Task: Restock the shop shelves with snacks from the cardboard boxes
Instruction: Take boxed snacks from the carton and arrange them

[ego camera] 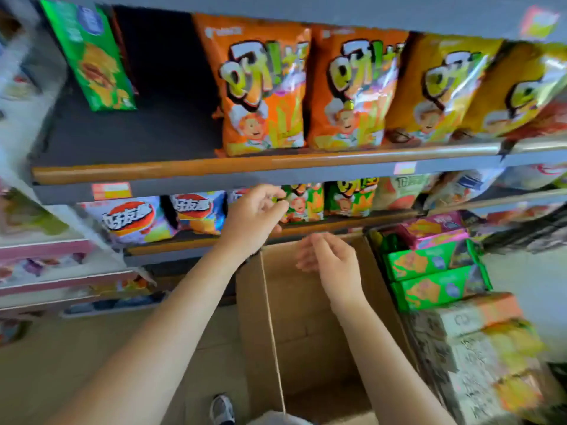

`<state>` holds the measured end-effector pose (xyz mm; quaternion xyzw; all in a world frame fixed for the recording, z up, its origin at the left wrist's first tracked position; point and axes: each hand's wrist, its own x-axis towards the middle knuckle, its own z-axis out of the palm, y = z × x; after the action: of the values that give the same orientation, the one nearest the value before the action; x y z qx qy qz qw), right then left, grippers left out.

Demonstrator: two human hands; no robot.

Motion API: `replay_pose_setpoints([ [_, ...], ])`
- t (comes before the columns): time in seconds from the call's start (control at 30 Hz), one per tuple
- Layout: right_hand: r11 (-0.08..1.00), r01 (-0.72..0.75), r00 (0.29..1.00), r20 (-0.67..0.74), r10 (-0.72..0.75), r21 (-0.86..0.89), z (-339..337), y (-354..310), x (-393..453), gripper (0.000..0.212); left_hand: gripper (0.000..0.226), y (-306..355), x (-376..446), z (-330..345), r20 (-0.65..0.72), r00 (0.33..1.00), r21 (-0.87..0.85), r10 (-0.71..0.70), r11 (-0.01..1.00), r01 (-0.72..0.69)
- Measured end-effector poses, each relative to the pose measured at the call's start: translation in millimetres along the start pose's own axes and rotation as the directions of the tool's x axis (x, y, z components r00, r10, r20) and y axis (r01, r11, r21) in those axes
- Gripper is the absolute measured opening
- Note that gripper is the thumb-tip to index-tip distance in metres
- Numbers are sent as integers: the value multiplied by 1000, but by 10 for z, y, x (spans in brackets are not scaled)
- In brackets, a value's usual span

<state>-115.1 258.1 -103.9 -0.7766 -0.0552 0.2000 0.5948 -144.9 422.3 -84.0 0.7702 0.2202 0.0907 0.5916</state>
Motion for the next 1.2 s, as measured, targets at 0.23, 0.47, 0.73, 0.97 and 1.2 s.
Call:
replay_pose_setpoints([
  [0.23,967,-227,871,-421,254,114,-1857,1253,304,14,16,-161,89,2219,374,888,409,-267,907,101],
  [0.47,898,-155,765,-625,-155,-413,-3323,1673,773,28,65,-148,211,3595,164,928,500,-334,840,214],
  [0.73,633,-479,873,-257,414,-608,-4114,1712,1493,80,66,-351,156,3942,-29,702,131,-711,694,708],
  [0.97,685,-360,930,-297,215,-633,-4152,1468,1269,71,24,-39,-176,4032,-7,746,-43,-666,746,665],
  [1.2,835,-276,950,-266,163,-476,-4235,1341,1518,57,48,42,72,3917,-103,827,-149,-553,831,537],
])
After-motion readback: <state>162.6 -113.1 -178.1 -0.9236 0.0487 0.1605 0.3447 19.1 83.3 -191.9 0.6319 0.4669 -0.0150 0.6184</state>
